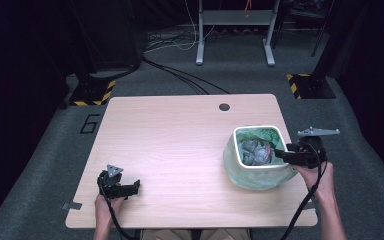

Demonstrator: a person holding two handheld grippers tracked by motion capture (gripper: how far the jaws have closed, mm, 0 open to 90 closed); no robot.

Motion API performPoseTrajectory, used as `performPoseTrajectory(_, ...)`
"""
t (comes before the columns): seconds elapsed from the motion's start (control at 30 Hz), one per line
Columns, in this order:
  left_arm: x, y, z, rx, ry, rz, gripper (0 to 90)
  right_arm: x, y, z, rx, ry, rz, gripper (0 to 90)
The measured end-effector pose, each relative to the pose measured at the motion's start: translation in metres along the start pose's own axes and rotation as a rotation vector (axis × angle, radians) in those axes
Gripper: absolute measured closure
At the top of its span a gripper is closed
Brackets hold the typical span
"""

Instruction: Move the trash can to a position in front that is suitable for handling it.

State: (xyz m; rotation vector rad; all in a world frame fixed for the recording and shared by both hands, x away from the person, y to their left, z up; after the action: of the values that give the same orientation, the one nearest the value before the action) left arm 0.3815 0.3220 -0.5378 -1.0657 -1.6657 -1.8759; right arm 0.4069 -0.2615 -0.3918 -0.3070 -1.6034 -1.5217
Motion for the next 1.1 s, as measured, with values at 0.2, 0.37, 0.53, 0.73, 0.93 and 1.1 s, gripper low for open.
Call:
performPoseTrajectory(0.2,0.0,0.0,0.0,0.0,0.0,0.0,0.2,-0.002,0.001,0.0,0.002,-0.033,-0.004,35.6)
performPoseTrajectory(0.37,0.0,0.0,0.0,0.0,0.0,0.0,0.2,-0.011,0.001,-0.007,-0.024,-0.034,0.02,37.5)
performPoseTrajectory(0.53,0.0,0.0,0.0,0.0,-0.001,0.0,0.2,-0.019,0.001,-0.013,-0.057,-0.014,0.039,50.4)
performPoseTrajectory(0.73,0.0,0.0,0.0,0.0,-0.001,0.0,0.2,-0.021,-0.001,-0.014,-0.118,-0.048,0.024,66.8)
performPoseTrajectory(0.93,0.0,0.0,0.0,0.0,0.0,0.0,0.2,-0.024,0.0,-0.009,-0.173,-0.078,0.014,72.4)
performPoseTrajectory(1.1,0.0,0.0,0.0,0.0,0.0,0.0,0.2,-0.029,0.006,-0.003,-0.188,-0.079,0.016,76.0)
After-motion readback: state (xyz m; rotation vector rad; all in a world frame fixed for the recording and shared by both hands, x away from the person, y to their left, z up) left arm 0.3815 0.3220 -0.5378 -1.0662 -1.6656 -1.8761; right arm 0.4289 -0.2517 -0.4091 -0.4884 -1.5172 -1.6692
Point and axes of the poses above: each handheld gripper's, and its own axes: x roughly backward along the jaws, y roughly out of its top, z roughly to its left, the point moved 1 cm from there along -x, roughly forward along the jaws, and after that the axes turned 5 degrees about z, right-handed, at the moved point
